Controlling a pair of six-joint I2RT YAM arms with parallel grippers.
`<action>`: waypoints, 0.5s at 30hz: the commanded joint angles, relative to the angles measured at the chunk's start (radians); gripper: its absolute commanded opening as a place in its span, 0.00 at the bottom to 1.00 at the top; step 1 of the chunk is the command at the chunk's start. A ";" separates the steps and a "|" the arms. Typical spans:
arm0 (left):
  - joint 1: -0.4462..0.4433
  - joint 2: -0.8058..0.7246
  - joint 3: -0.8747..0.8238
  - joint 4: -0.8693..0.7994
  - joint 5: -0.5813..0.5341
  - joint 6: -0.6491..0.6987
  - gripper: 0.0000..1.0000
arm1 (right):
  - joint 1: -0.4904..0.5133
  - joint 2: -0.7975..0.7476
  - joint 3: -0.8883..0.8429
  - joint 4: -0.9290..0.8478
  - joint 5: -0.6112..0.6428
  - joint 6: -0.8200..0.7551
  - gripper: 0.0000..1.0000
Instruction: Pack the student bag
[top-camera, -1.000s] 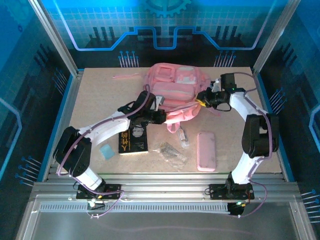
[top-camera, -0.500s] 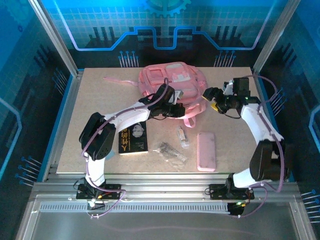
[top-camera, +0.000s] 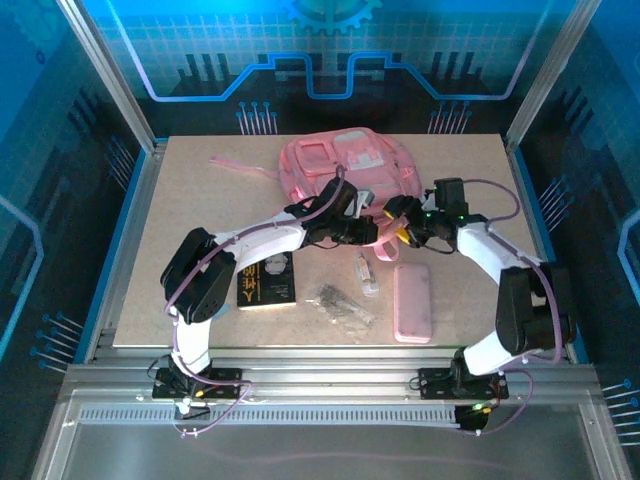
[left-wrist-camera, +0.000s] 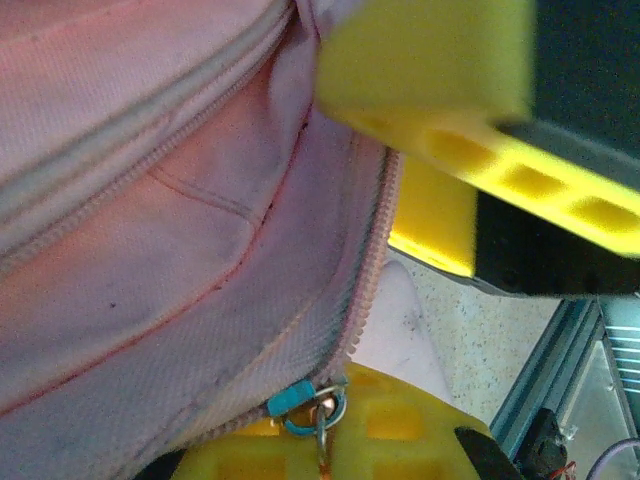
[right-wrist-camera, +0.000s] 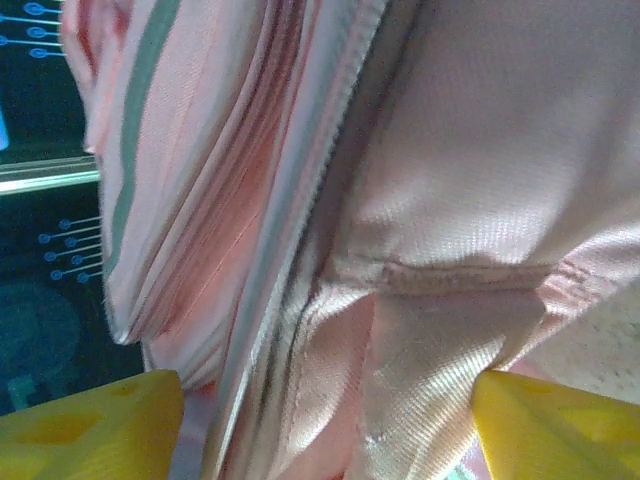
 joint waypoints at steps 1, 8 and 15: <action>-0.017 -0.102 -0.016 0.079 0.080 -0.018 0.00 | 0.035 0.079 0.031 0.133 0.078 0.052 0.52; 0.012 -0.160 -0.068 -0.022 -0.012 0.067 0.00 | 0.000 0.065 0.002 0.155 0.114 0.027 0.00; 0.211 -0.234 -0.166 -0.173 -0.124 0.167 0.00 | -0.070 -0.028 0.004 0.043 0.135 -0.072 0.00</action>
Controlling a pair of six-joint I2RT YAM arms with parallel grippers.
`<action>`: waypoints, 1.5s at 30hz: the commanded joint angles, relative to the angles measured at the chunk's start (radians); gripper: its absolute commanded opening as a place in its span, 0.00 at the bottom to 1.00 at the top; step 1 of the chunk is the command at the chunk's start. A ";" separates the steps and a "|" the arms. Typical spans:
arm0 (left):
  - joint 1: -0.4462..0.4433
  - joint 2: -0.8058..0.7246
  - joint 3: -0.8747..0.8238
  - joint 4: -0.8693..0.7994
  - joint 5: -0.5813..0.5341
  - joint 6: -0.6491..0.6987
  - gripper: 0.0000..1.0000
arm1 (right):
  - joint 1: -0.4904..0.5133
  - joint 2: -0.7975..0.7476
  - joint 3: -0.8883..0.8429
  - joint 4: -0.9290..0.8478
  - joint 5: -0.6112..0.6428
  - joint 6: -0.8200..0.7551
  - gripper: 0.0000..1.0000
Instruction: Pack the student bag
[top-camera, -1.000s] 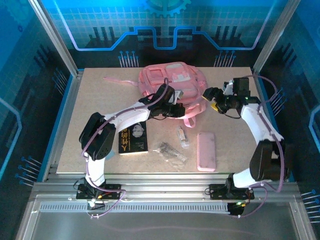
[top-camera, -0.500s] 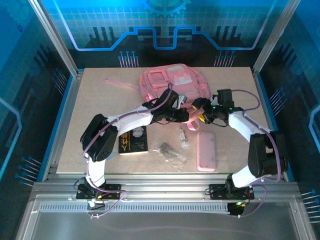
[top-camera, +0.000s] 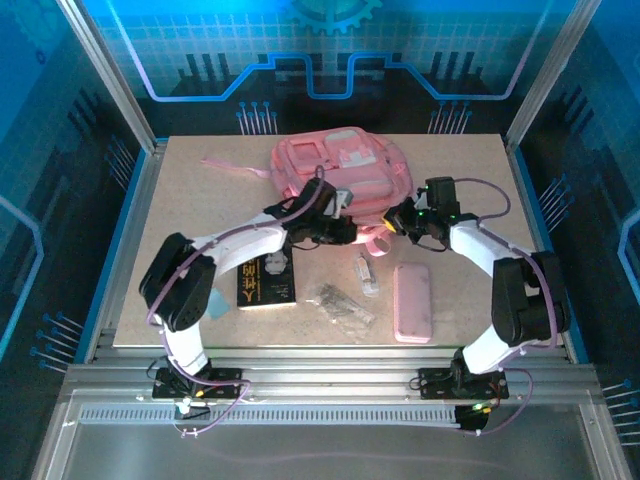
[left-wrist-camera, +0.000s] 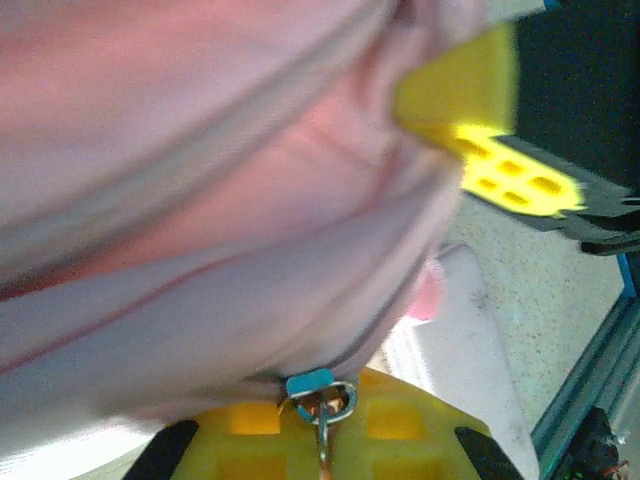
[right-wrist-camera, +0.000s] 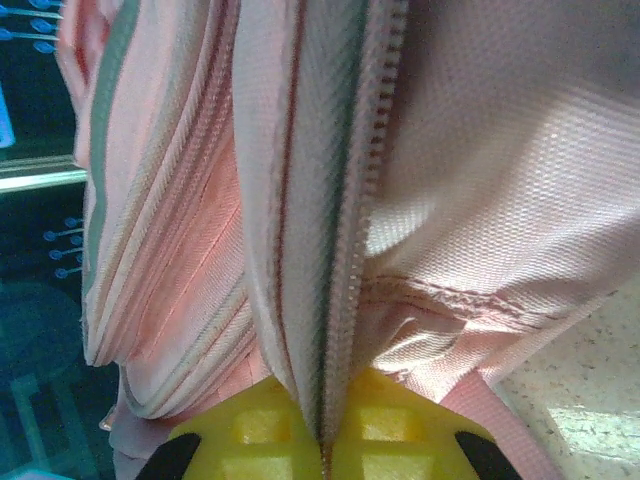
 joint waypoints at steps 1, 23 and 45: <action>0.137 -0.110 -0.052 -0.125 -0.090 0.094 0.00 | -0.084 -0.053 0.006 -0.030 0.137 -0.092 0.00; 0.045 0.028 0.094 0.124 0.068 -0.059 0.00 | -0.137 -0.105 0.280 -0.438 0.084 -0.295 0.89; -0.065 0.049 0.091 0.194 0.106 -0.111 0.00 | -0.008 -0.079 -0.112 0.233 0.076 0.211 0.73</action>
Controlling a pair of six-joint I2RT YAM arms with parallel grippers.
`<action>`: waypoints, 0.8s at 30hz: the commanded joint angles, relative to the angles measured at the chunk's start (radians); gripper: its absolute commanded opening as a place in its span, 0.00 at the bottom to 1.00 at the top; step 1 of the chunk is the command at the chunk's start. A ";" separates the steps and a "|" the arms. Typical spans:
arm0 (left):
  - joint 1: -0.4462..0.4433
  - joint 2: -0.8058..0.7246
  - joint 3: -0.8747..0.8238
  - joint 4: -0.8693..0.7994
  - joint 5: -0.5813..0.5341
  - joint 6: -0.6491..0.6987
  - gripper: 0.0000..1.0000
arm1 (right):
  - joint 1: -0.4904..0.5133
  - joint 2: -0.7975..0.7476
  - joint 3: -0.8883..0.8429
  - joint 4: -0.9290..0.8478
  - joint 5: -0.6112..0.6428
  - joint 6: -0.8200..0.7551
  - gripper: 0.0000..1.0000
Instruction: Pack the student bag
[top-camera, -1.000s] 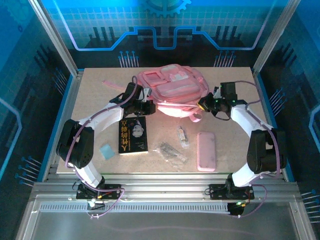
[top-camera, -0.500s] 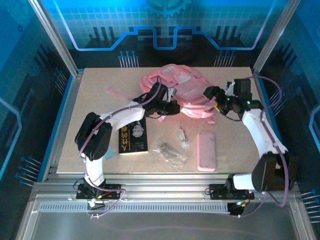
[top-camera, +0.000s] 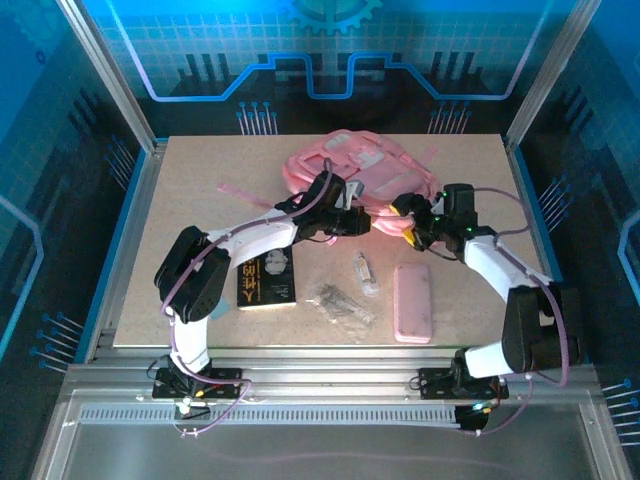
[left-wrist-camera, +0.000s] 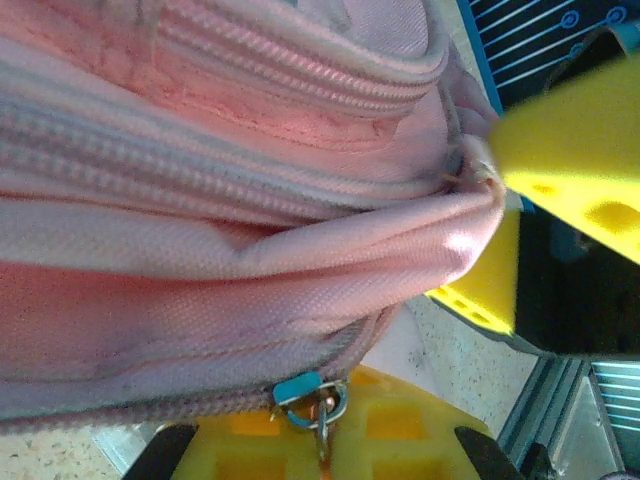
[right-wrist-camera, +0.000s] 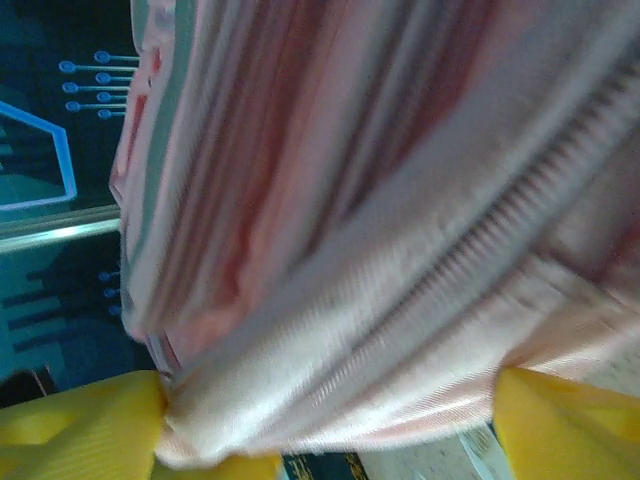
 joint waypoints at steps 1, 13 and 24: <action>-0.013 -0.073 -0.010 0.053 0.045 -0.009 0.00 | 0.030 0.082 0.001 0.196 0.068 0.088 0.56; 0.187 -0.086 -0.085 -0.033 -0.116 0.115 0.00 | -0.005 0.068 -0.054 0.201 0.156 0.060 0.00; 0.353 -0.066 -0.086 -0.057 -0.190 0.154 0.02 | -0.007 0.091 0.007 0.170 0.098 0.046 0.00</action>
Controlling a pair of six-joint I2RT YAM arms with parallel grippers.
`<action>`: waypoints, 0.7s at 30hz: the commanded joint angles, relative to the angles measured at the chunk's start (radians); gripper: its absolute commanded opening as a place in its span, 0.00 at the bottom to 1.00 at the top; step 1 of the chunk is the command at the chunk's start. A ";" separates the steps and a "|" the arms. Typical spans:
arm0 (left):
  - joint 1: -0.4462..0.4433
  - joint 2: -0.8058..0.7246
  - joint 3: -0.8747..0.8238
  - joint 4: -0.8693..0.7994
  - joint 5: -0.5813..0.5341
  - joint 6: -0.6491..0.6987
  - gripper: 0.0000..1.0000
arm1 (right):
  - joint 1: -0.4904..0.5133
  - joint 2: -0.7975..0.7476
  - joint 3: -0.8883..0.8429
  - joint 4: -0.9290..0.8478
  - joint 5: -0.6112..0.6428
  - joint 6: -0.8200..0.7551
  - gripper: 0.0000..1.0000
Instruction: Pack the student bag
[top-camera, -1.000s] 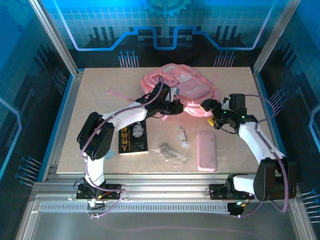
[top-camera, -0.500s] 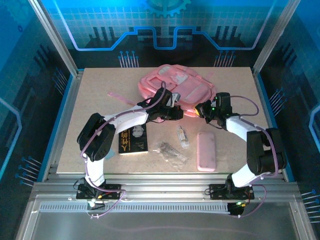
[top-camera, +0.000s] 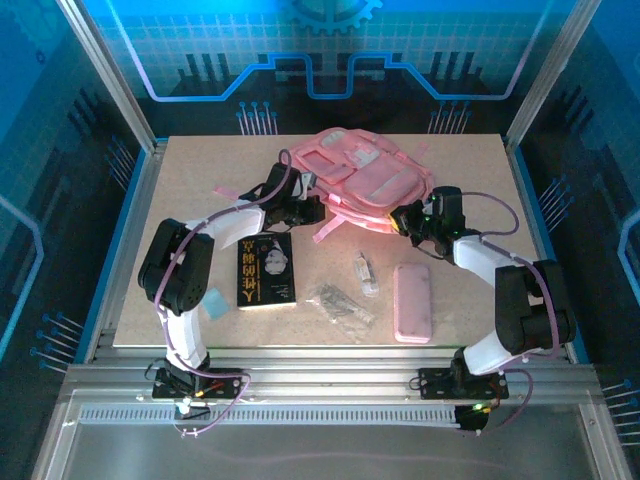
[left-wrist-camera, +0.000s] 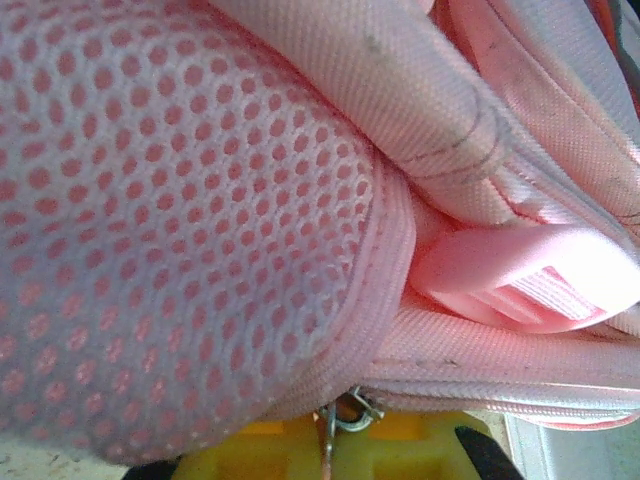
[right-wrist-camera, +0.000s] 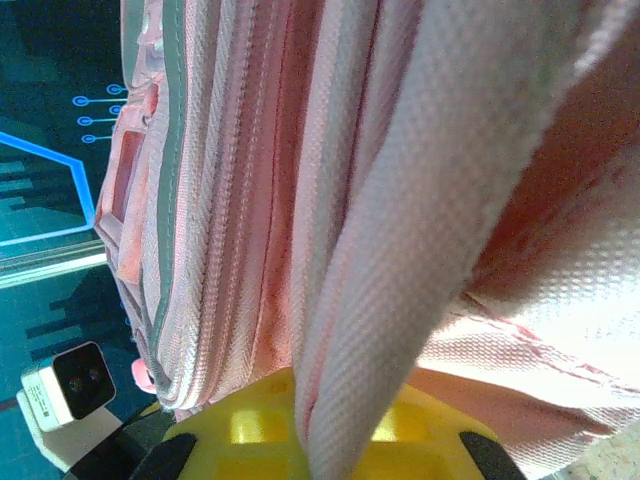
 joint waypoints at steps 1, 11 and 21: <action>0.091 -0.043 0.018 -0.014 -0.150 0.007 0.06 | -0.028 0.018 0.061 -0.016 0.022 -0.046 0.02; 0.092 -0.039 0.062 -0.092 -0.146 -0.011 0.75 | 0.054 -0.089 0.191 -0.380 -0.048 -0.327 0.87; 0.117 -0.321 -0.170 -0.213 -0.343 -0.036 0.96 | 0.301 -0.095 0.209 -0.456 0.044 -0.431 0.83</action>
